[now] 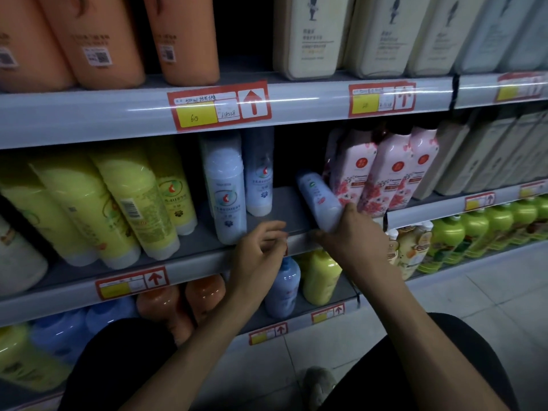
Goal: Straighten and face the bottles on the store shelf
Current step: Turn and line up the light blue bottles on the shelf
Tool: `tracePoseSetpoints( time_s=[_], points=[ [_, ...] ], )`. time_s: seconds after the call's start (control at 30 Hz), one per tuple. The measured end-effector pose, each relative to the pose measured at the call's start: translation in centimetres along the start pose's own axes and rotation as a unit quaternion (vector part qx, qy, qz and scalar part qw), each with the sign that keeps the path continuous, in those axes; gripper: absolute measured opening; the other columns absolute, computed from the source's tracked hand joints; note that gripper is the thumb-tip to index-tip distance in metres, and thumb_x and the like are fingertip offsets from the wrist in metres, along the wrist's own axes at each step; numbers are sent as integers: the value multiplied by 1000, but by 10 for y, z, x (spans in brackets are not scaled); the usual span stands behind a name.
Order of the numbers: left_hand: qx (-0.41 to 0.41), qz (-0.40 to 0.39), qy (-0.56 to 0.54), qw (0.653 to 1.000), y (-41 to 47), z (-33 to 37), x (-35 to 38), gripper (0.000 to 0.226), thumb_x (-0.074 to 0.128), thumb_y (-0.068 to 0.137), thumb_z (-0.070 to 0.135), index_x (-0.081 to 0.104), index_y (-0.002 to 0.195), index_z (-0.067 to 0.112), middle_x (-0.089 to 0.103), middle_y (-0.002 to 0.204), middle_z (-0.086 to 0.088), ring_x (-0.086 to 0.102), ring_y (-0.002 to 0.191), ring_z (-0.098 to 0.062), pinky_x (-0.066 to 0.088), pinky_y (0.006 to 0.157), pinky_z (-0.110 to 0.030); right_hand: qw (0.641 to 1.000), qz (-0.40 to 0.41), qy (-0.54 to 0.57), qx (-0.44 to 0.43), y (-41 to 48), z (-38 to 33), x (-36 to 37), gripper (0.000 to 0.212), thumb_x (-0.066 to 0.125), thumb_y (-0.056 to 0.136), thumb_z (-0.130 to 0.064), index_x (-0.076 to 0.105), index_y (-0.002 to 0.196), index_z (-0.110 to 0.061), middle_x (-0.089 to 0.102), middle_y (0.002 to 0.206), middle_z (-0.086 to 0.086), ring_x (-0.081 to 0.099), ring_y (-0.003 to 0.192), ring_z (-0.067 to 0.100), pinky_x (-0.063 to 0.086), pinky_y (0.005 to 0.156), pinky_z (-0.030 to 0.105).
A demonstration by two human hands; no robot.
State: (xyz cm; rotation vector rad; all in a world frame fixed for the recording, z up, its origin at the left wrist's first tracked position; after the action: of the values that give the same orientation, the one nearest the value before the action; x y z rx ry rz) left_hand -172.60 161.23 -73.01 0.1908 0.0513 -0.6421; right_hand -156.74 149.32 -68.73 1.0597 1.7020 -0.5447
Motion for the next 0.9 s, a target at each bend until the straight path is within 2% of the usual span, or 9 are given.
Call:
tracePoseSetpoints(
  time_s=[0.1,0.2,0.3,0.43,0.57,0.67,0.73,0.8,0.9],
  points=[
    [-9,-10,-11,1000,0,0,10,26,63,97,4,70,113,24,78,100,2,74,99,-10,58,94,-33,997,7,80,13,4,5,1,60,74,74,-59,64,103,-7,72,98,14,69,92,38,54,72,40],
    [-30,-22,-33,999,0,-1,20,29,63,87,23,72,114,22,80,99,2,74,101,-14,58,95,-37,966,-26,253,42,4,11,6,54,71,69,-60,73,79,-7,74,69,11,73,66,32,62,65,47],
    [-64,-45,-55,995,1,-3,30,22,66,91,25,71,112,25,79,104,0,75,103,-20,59,93,-38,862,-116,474,139,-2,18,13,46,77,84,-44,71,104,-3,78,85,21,72,57,23,48,44,29],
    [-172,-73,-116,975,-2,-5,47,10,63,102,22,71,109,21,79,105,-6,76,101,-23,62,83,-30,762,-203,586,184,-21,22,21,49,68,90,-49,65,119,-10,73,80,12,56,50,13,23,35,19],
    [-257,-106,-194,941,-9,-8,66,41,65,98,46,76,111,8,80,89,-8,78,83,-22,63,85,-37,695,-244,650,188,-42,22,33,48,63,90,-52,65,113,-9,67,79,14,55,48,13,21,31,16],
    [-282,-112,-250,919,-11,-11,75,51,68,94,49,75,117,4,73,79,-7,68,62,-16,56,60,-28,669,-253,675,183,-60,22,37,45,60,90,-50,68,106,-8,65,76,15,55,50,16,19,32,16],
    [-290,-123,-270,910,-12,-12,78,50,72,91,46,75,116,3,72,89,-13,63,60,-18,49,55,-27,641,-266,699,172,-73,24,39,43,59,88,-46,67,106,-8,64,77,17,59,51,18,20,32,16],
    [-273,-139,-280,910,-12,-12,82,42,76,90,39,75,116,7,78,105,-15,73,80,-28,56,64,-32,635,-289,696,167,-83,26,37,43,54,90,-42,63,112,-5,66,80,20,65,55,22,24,30,16],
    [-221,-144,-250,931,-12,-14,84,33,79,88,26,74,117,12,79,111,-12,74,109,-34,59,96,-50,686,-305,638,170,-83,38,42,43,41,98,-34,62,109,2,67,80,27,69,58,30,38,33,19]
  ],
)
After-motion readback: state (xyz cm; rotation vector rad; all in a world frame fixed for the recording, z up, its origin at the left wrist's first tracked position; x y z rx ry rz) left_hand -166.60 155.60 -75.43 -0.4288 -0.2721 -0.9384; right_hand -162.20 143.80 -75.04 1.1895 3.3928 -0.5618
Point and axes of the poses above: each hand's wrist, its own y-axis towards the middle knuckle, its own x-axis out of the palm, z = x × y, the point moved 7 cm from there along y, towards the middle knuckle
